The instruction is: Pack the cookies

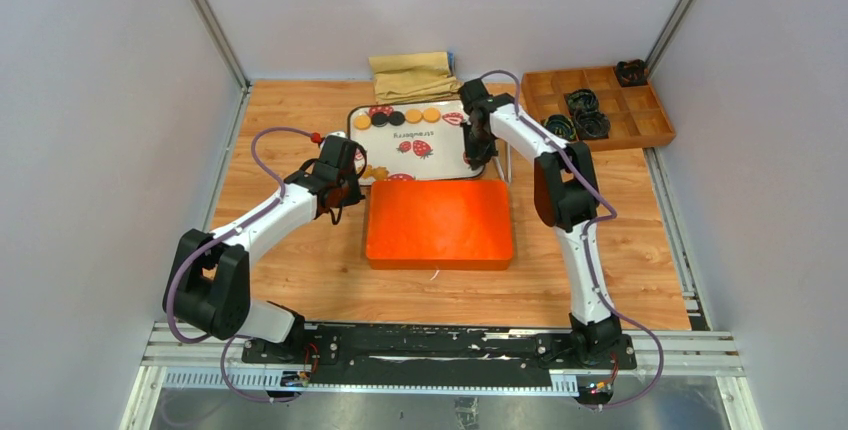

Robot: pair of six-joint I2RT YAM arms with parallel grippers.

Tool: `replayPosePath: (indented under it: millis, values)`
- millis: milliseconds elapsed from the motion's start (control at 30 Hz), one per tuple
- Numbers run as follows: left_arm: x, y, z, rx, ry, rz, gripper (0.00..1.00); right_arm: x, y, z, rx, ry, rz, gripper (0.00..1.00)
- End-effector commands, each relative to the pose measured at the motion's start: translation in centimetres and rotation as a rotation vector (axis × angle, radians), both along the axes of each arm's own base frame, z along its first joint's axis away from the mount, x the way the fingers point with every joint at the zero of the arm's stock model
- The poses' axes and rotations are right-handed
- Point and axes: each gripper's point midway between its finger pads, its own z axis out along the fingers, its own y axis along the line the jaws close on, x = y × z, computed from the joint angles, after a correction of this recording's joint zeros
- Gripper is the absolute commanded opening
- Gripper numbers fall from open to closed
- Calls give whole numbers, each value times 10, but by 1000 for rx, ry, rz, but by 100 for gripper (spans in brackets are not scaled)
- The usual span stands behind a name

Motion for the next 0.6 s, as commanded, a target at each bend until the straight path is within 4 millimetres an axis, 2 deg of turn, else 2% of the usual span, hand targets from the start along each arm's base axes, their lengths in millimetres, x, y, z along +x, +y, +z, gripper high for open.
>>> replayPosePath:
  millis: [0, 200, 300, 367, 433, 533, 567]
  values:
    - [6, -2, 13, -16, -43, -10, 0, -37, -53, -23, -156, 136, -39, 10]
    - [6, -3, 10, -20, -42, -14, 0, -37, -63, -24, -144, 141, -62, 9]
    - [5, -4, 10, -24, -45, -16, 0, -30, -54, -13, -93, 92, -40, 9]
    - [6, -5, 12, -31, -50, -24, 0, -22, -47, 5, -51, 33, -24, 9]
    - [10, -10, 16, -44, -58, -47, 0, -15, -49, 29, -52, -33, -35, 12]
    - [14, -24, 26, -88, -72, -100, 0, -8, -65, 60, -102, -118, -82, 27]
    - [16, -30, 29, -110, -82, -121, 0, -9, -74, 65, -125, -128, -104, 29]
